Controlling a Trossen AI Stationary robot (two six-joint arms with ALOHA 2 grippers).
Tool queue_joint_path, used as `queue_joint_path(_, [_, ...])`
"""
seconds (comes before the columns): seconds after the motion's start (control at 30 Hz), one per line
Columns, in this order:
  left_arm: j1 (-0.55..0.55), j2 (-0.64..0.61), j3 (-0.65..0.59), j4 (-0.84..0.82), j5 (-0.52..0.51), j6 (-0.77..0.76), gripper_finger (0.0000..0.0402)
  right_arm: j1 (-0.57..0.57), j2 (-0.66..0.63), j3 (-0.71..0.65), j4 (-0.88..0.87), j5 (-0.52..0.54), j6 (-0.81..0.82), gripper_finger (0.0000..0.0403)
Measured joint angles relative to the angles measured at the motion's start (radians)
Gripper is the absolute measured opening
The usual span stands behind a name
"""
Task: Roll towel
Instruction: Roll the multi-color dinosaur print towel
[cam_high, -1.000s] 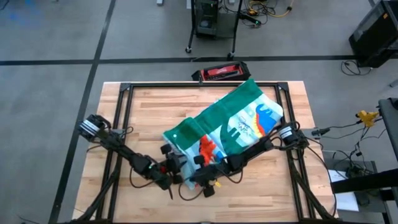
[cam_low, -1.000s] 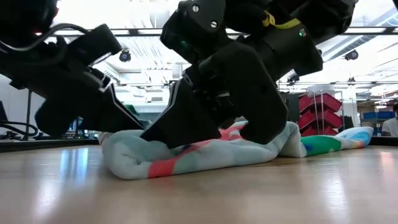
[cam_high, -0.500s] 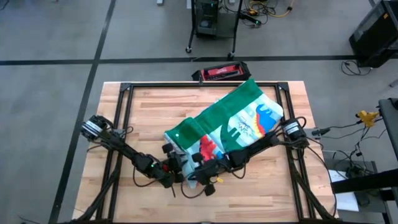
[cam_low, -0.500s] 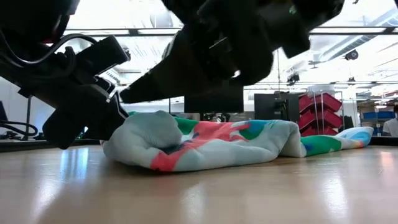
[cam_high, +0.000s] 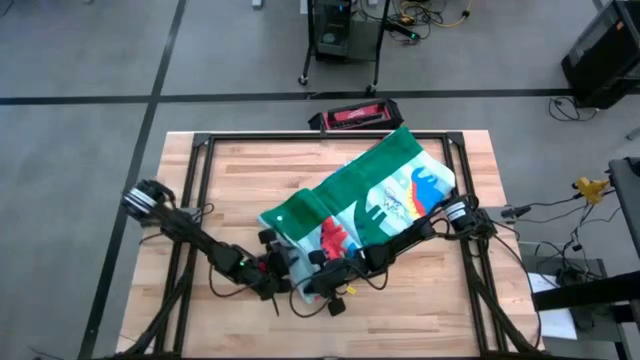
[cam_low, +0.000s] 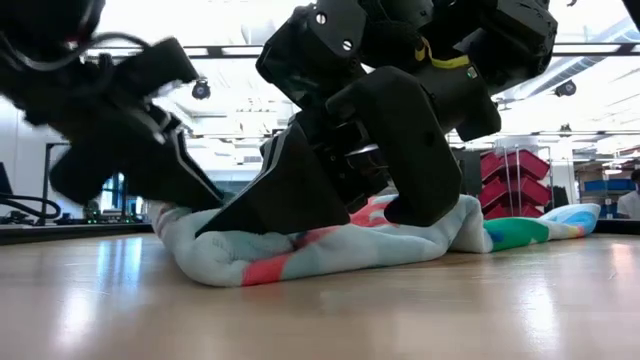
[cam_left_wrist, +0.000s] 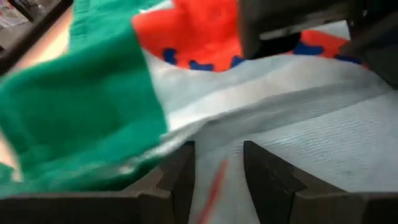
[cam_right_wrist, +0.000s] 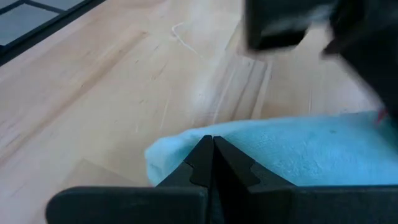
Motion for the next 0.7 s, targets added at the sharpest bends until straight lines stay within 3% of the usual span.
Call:
queue_joint_path(0.2, [-0.052, -0.211, 0.003, -0.346, -0.012, -0.223, 0.0119, -0.001, 0.000, -0.008, -0.003, 0.001, 0.000, 0.0000])
queue_joint_path(0.33, [-0.089, -0.283, 0.001, -0.479, -0.007, -0.326, 0.0119, -0.001, 0.001, -0.012, -0.002, 0.002, 0.000, 0.0000])
queue_joint_path(0.53, [-0.070, -0.248, -0.037, -0.500, -0.006, -0.364, 0.0119, -0.005, 0.002, -0.015, 0.005, 0.001, 0.016, 0.0000])
queue_joint_path(0.7, [-0.017, -0.178, -0.079, -0.430, -0.087, -0.339, 0.0119, -0.005, 0.002, -0.016, 0.007, 0.002, 0.018, 0.0000])
